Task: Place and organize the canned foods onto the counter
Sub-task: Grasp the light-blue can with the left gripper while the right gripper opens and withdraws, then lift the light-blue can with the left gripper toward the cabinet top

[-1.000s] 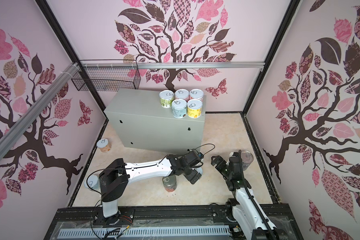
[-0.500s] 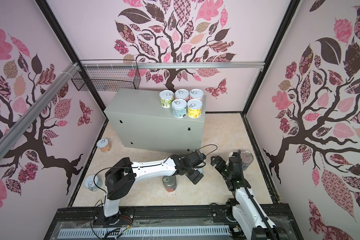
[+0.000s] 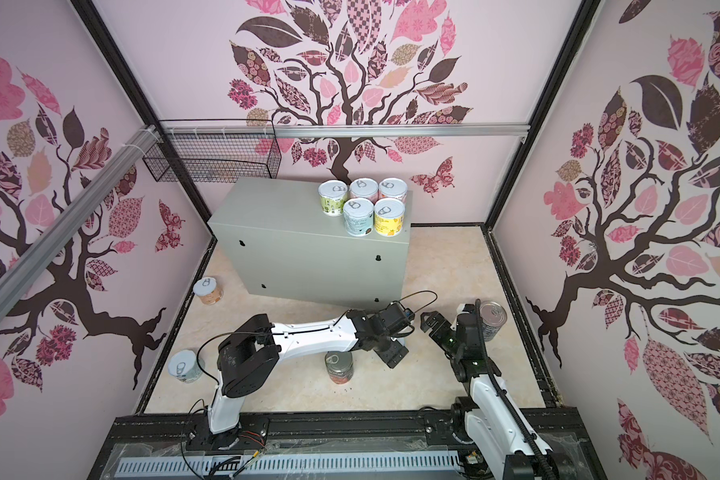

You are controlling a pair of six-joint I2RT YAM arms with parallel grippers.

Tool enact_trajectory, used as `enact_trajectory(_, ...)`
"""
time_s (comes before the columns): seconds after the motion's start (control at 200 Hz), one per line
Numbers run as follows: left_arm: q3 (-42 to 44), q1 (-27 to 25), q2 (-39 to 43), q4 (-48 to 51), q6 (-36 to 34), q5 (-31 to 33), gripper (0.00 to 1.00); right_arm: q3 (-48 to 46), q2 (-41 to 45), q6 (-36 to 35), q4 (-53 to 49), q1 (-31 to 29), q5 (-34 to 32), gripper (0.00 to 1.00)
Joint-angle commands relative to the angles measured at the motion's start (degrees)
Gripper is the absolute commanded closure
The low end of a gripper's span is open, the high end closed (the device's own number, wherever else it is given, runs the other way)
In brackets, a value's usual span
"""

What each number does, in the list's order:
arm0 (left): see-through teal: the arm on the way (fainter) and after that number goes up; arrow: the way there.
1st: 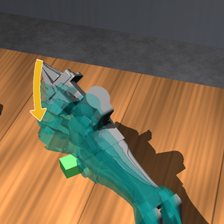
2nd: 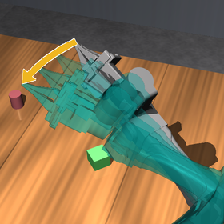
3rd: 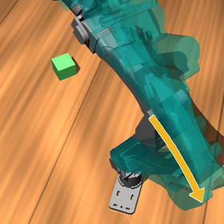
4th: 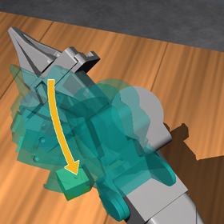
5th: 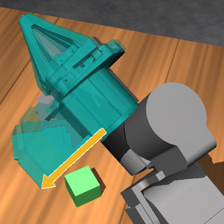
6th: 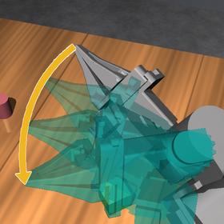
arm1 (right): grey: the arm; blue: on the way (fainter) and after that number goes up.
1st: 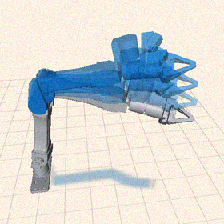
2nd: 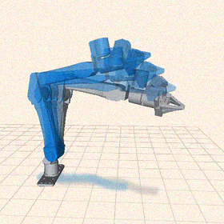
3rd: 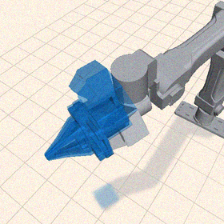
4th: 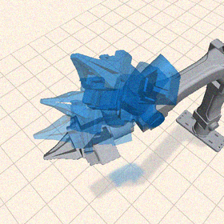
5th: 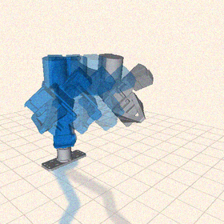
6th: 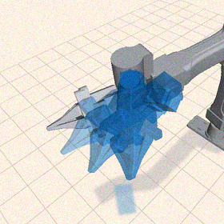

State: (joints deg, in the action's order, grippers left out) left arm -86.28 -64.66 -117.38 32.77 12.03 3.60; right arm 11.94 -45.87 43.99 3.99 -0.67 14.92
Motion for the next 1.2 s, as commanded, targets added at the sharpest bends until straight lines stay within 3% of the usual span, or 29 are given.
enact_trajectory(0.0, -2.2, -0.3, -0.6, -0.3, 0.2, 0.2, 0.15, -0.1, 0.4, 0.3, 0.5, -0.3, 0.4, 0.00)
enact_trajectory(0.335, -2.2, -0.3, 0.1, -0.3, 0.5, 0.2, 0.32, -0.2, 0.8, 0.2, 0.5, -0.3, 0.4, 0.00)
enact_trajectory(0.56, -2.0, -0.3, 1.6, -0.4, 0.7, 1.4, 0.38, -0.3, 1.1, -0.4, 0.8, -0.4, 0.8, 0.00)
enact_trajectory(0.845, -0.1, -0.3, 8.6, -0.5, 1.5, 3.7, 0.38, 1.2, 1.1, -3.4, 0.7, -0.4, 3.4, 0.00)
enact_trajectory(1.195, 2.6, -0.3, 20.0, 3.5, 2.9, 7.4, 0.38, 6.4, 4.6, -7.0, -6.0, -0.5, 0.8, 0.00)
